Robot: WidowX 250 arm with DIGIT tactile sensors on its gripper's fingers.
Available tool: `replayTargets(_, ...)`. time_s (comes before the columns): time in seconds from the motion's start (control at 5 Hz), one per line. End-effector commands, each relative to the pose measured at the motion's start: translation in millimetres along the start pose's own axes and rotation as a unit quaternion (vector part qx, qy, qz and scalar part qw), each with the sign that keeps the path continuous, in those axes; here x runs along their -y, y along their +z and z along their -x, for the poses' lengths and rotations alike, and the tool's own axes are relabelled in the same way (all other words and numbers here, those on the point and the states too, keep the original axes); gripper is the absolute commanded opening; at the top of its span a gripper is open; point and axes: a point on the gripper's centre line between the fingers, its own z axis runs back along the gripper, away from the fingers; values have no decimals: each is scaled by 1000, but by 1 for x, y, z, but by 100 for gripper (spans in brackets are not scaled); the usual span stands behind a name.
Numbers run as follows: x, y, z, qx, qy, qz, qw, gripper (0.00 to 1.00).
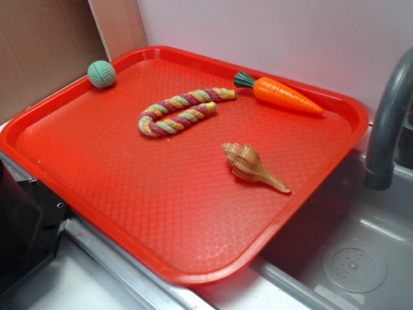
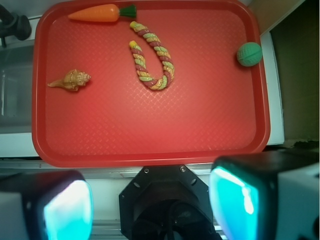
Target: Grab the shell.
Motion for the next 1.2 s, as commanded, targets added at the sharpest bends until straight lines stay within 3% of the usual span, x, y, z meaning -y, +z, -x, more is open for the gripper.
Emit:
replayTargets(0.0, 0, 0, 0, 0, 0, 0, 1000, 100)
replayTargets(0.2, 46, -38, -31, 12, -125, 5, 992, 100)
replayTargets(0.4, 81, -70, -61, 64, -248, 18, 966, 100)
replayTargets(1.0, 81, -70, -61, 64, -248, 18, 966, 100)
